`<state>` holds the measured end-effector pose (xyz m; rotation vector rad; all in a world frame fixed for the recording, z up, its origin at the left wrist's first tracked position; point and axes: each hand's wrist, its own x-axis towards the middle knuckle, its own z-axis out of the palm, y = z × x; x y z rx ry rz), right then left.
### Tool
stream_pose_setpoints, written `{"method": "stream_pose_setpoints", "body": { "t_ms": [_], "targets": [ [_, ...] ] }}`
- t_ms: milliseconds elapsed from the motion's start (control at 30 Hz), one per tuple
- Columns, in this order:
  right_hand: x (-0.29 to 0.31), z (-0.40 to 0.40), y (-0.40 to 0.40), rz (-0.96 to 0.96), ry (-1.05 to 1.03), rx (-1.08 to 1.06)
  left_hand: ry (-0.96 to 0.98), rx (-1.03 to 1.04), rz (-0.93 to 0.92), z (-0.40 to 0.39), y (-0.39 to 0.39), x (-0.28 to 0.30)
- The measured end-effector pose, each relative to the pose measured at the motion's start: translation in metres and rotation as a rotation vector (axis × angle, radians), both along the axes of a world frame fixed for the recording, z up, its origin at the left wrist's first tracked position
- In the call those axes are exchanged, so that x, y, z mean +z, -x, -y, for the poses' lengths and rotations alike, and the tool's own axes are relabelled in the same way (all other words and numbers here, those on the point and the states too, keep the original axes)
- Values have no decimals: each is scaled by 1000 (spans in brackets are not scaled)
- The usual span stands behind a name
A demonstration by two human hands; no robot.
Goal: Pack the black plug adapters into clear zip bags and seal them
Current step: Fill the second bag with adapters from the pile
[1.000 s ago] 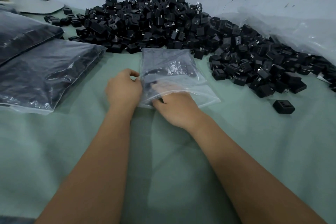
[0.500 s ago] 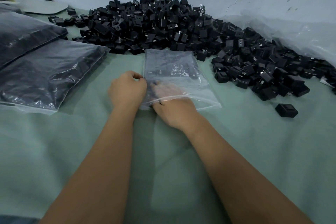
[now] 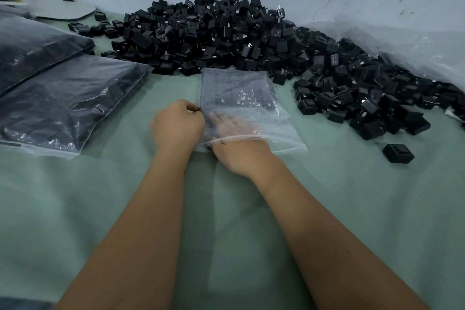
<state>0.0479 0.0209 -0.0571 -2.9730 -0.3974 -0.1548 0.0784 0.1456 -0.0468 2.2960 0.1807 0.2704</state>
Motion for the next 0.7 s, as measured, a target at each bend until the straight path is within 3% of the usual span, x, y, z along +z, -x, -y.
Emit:
{"method": "stream_pose_setpoints", "body": {
  "t_ms": [100,233,333,433,533,633,700],
  "targets": [
    [-1,2,10,72,-89,-2,24,17,16,2,1,1],
    [0,1,31,355,-166,-40,15,25,21,2,0,0],
    [5,3,36,360,-118,-36,-1,24,7,1,-1,-2],
    [9,6,46,397,-204,14,-14,30,0,1,-3,-2],
    [17,17,60,631,-357,43,-18,35,-7,1,-3,-2],
    [31,50,60,909,-501,-188,-30,37,8,1,-2,-3],
    [36,83,56,1025,-558,-576,-26,37,13,1,-2,-3]
  ]
}}
